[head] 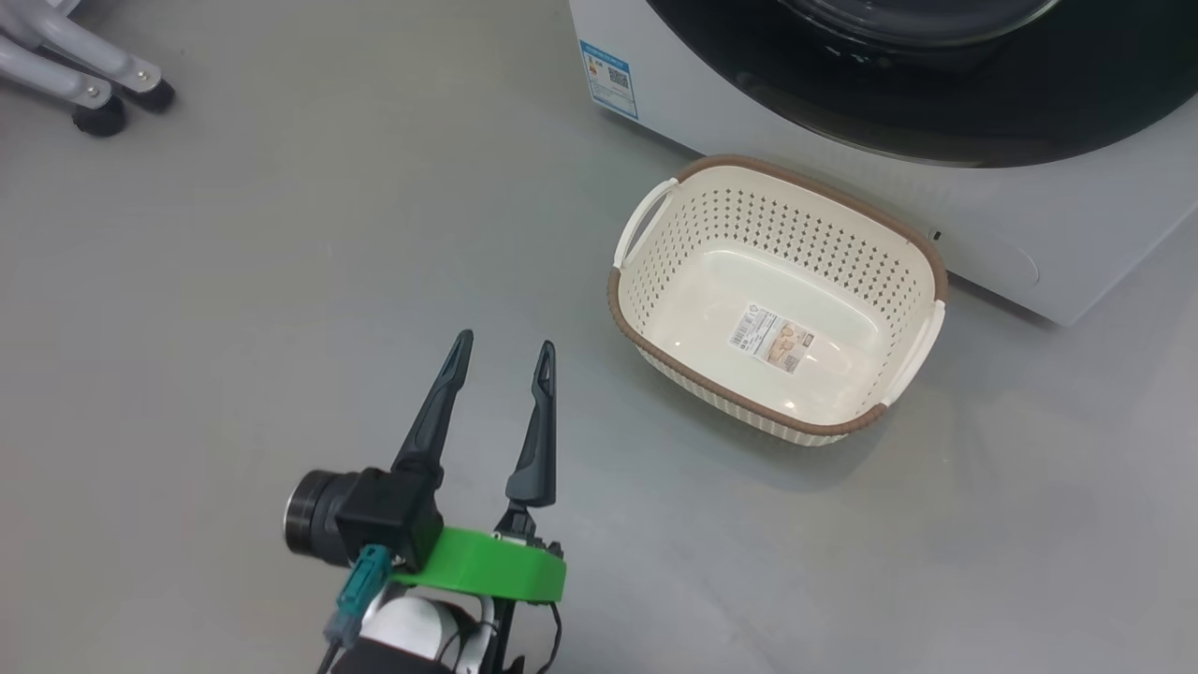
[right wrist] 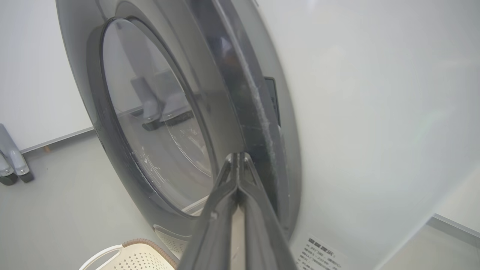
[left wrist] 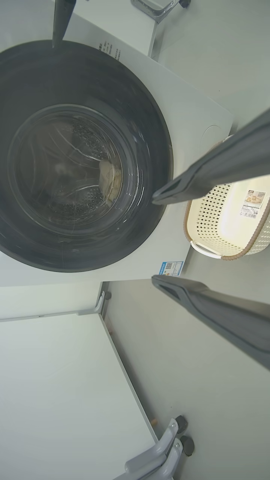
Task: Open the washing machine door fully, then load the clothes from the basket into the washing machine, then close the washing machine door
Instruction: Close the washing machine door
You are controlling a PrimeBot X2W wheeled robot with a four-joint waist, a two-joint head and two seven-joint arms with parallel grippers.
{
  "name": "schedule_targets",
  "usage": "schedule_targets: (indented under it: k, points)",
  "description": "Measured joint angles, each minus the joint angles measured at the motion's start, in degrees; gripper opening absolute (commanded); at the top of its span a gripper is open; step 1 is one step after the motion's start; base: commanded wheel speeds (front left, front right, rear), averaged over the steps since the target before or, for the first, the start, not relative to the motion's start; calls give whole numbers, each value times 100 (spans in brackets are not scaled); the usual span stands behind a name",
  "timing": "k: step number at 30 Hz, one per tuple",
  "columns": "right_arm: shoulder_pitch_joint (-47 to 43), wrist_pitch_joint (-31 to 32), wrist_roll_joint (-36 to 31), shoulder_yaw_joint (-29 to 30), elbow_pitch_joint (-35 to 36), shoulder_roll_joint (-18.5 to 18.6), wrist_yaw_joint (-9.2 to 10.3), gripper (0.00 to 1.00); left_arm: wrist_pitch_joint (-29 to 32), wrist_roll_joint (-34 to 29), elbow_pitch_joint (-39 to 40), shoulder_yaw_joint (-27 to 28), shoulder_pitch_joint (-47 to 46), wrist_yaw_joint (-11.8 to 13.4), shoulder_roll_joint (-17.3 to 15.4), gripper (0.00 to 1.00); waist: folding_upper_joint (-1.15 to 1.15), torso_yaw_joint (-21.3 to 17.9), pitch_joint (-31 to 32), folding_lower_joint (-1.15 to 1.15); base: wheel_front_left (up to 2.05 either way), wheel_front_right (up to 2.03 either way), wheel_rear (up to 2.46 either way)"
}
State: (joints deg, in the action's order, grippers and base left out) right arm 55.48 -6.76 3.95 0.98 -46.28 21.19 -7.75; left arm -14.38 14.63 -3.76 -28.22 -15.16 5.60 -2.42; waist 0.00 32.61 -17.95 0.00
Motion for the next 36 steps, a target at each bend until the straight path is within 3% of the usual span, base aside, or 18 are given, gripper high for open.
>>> schedule_targets:
  k: [7,13,20,26,32,35,36]
  points:
    - [-41,-311,24,-203,15,38,5,0,0,1,-140,-29,-12,-59,0,100,0,-24,123,0,0,0,0]
    - [-816,-581,213,-312,771,-38,7,0,0,1,-363,-79,-82,-201,-1,100,0,-89,285,0,0,0,0]
    - [-2223,-633,376,-372,2278,-499,7,0,0,-101,-548,5,-101,-312,-1,100,0,-541,431,0,0,0,0]
    - [-3359,-364,436,-15,3590,-948,7,0,0,-153,-666,60,-127,-412,-1,100,0,-1009,526,0,0,0,0]
    - [-4380,-218,452,232,4390,-1461,8,0,0,-149,-780,321,-134,-457,-19,100,0,-1482,634,0,0,0,0]
    - [-4570,-168,447,244,4540,-1572,8,51,0,-149,-823,398,-125,-458,-36,100,0,-1644,683,0,0,0,0]
    - [-4642,-167,446,248,4606,-1617,8,84,0,-149,-838,422,-114,-458,-49,100,0,-1728,711,0,0,0,0]
